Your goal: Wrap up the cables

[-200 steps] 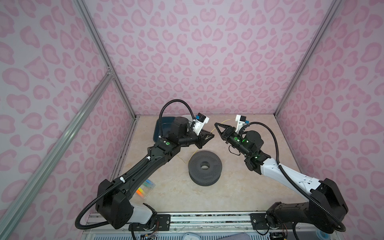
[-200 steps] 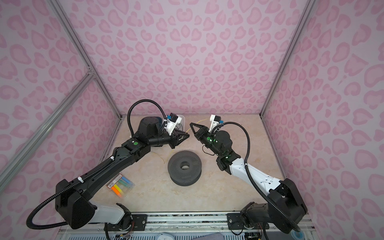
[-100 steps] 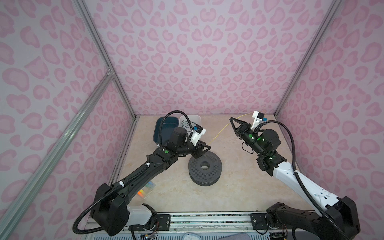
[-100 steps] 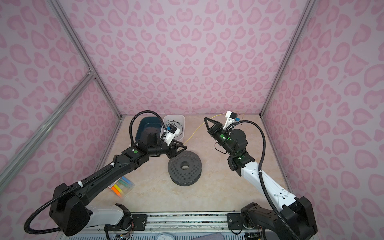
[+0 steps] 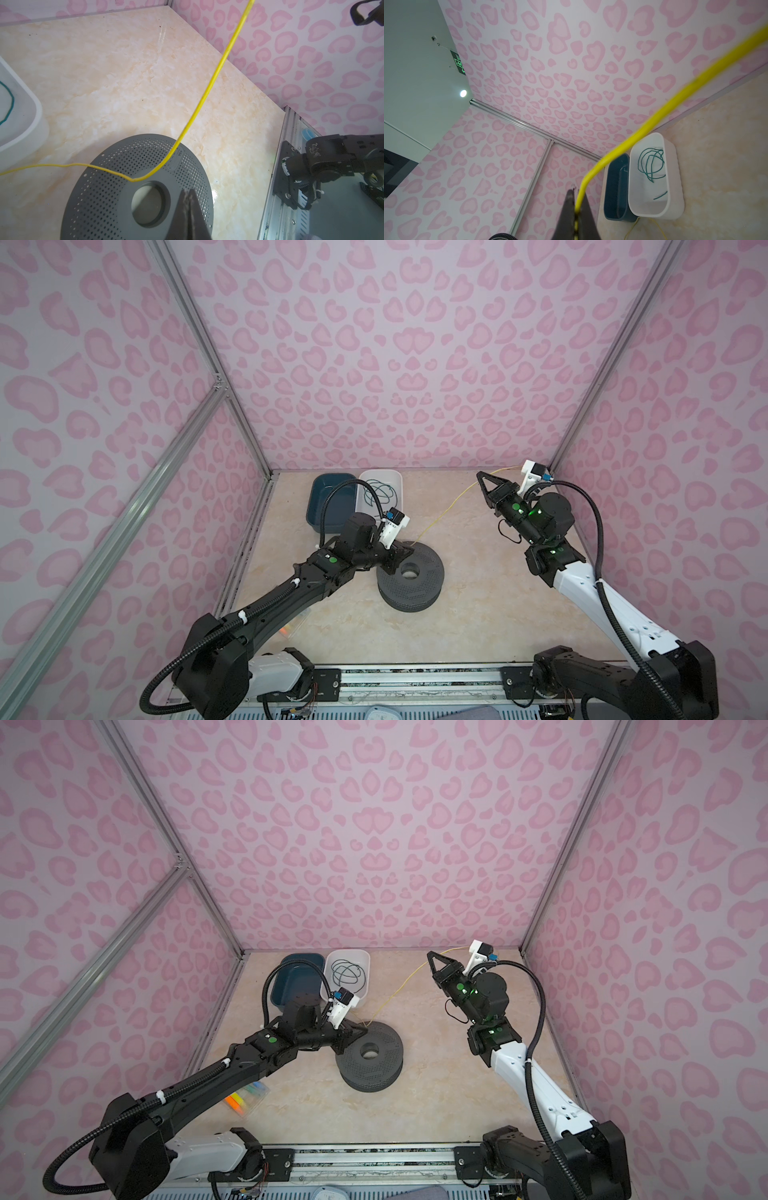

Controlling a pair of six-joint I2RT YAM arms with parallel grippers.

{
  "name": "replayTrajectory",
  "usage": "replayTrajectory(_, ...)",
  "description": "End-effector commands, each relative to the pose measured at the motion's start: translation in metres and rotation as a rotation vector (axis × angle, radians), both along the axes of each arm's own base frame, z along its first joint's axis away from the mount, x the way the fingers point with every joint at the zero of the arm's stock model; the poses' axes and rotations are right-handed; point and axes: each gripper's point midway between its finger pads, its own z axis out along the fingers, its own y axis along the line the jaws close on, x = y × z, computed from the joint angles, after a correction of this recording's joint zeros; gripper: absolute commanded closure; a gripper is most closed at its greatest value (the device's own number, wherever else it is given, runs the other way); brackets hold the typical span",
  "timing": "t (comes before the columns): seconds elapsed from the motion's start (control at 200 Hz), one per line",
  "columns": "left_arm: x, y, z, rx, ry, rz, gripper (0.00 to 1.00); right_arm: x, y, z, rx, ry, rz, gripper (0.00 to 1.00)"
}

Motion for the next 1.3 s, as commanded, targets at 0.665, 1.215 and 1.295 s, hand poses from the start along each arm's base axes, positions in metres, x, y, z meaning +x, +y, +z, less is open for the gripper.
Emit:
replayTrajectory(0.665,0.064,-0.013,-0.015,0.108,-0.214,0.123,0.87,-0.007,0.005,0.009,0.033,-0.026,0.059,1.0)
replayTrajectory(1.215,0.063,0.029,0.031,0.404,-0.259,0.244,0.96,0.025,-0.003,-0.007,0.003,0.033,0.06,0.68)
replayTrajectory(1.295,0.063,0.024,0.049,0.386,-0.247,0.253,0.96,0.023,0.006,-0.009,-0.002,0.039,0.109,0.52)
